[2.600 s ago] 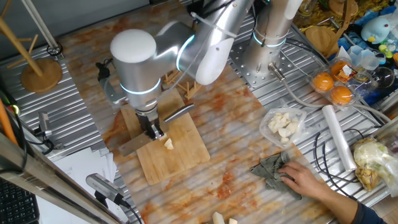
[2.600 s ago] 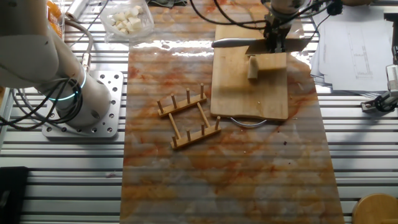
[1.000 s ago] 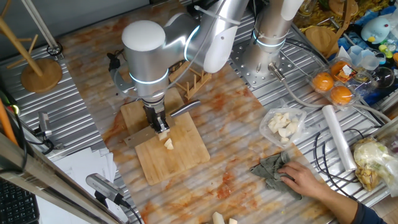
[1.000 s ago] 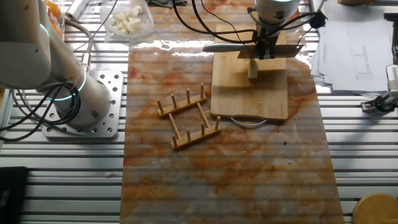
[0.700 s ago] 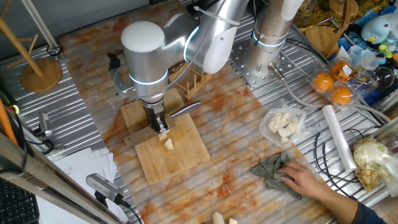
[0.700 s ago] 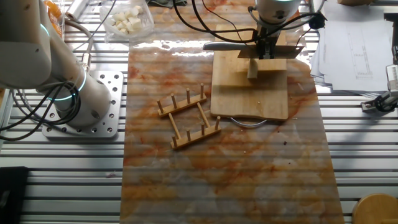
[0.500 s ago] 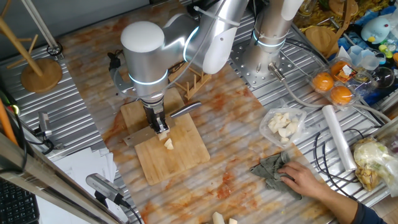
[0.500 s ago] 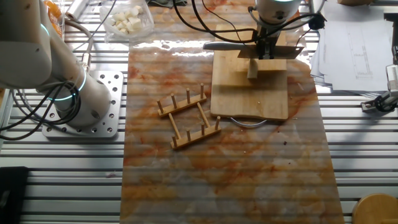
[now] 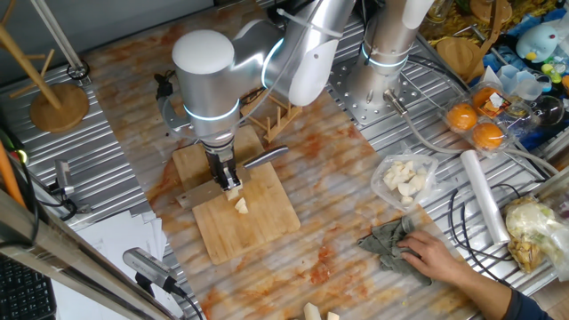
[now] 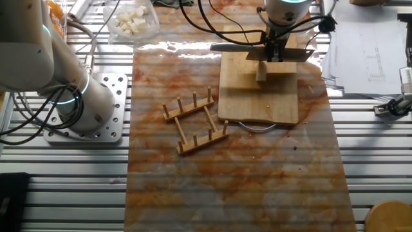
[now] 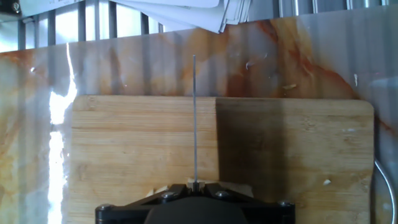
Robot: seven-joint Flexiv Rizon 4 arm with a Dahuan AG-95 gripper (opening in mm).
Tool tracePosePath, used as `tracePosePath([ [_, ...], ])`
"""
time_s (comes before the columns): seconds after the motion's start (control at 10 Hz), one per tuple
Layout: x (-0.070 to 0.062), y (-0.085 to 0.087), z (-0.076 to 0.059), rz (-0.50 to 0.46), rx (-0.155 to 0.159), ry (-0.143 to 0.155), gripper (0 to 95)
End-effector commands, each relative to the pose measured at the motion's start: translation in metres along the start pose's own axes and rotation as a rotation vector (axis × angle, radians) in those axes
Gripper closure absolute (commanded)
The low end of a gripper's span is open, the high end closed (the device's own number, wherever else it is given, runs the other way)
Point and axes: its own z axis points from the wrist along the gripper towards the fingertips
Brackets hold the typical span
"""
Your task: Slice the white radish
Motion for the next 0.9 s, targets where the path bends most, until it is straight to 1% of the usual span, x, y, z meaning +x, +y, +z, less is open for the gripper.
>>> tracePosePath([
  [0.1, 0.0, -0.001, 0.004, -0.002, 0.002, -0.003, 95.0],
  [0.4, -0.002, -0.002, 0.019, -0.002, 0.0, -0.026, 95.0],
  [0.5, -0.007, 0.001, 0.026, 0.005, 0.004, -0.035, 95.0],
  [0.6, -0.008, 0.002, 0.032, 0.003, 0.012, -0.043, 95.0],
  [0.7, -0.008, 0.002, 0.035, -0.006, 0.013, -0.048, 95.0],
  [0.9, -0.008, 0.002, 0.033, -0.015, 0.015, -0.033, 95.0],
])
